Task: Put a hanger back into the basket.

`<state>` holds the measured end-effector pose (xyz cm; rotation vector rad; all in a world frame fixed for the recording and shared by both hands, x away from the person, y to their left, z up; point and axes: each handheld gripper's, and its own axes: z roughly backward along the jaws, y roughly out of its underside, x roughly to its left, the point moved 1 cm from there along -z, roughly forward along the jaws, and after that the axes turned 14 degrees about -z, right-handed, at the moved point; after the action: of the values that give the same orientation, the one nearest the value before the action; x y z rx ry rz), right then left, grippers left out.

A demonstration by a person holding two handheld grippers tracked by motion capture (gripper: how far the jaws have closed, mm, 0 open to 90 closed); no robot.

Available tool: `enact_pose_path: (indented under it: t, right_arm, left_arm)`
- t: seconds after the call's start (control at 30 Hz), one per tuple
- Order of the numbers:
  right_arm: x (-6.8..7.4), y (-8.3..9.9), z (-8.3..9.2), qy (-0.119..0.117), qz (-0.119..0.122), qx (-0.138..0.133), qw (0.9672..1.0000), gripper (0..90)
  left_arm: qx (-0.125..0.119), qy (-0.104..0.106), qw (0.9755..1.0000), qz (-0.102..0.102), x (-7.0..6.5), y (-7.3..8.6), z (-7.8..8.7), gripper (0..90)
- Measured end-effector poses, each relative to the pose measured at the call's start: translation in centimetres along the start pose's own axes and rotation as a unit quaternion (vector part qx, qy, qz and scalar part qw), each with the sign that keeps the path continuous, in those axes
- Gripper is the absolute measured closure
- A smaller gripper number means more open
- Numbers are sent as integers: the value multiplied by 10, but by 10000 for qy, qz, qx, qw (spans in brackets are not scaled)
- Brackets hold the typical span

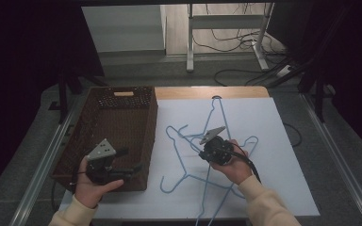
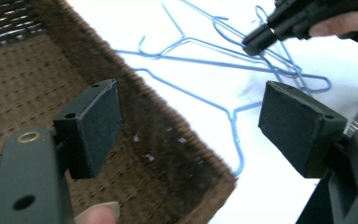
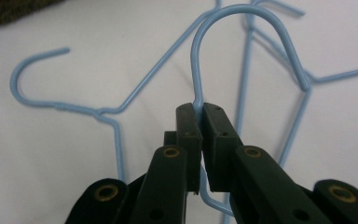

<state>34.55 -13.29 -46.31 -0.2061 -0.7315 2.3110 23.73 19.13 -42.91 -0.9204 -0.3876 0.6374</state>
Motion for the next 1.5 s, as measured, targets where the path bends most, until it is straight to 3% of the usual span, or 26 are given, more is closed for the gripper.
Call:
enact_pose_path:
  t: [0.4, 0.73, 0.97, 1.23, 1.5]
  right_arm:
    - [-12, -1, 21, 21, -380, -496, 9980, 859]
    - [-17, -1, 29, 54, -576, -871, 9945, 859]
    - [-17, -1, 36, 139, -652, -1079, 9919, 859]
    - [-14, 1, 41, 270, -729, -1260, 9890, 859]
    - [-11, 1, 45, 308, -830, -1391, 9863, 859]
  left_arm:
    - [144, 434, 9989, -66, -20, -26, -31, 204]
    - [270, 775, 9964, -201, -44, -47, -69, 213]
    - [543, 1094, 9922, -253, -58, -53, -99, 216]
    - [739, 1387, 9875, -129, -69, -56, -131, 233]
    - [977, 1521, 9835, 47, -76, -55, -162, 294]
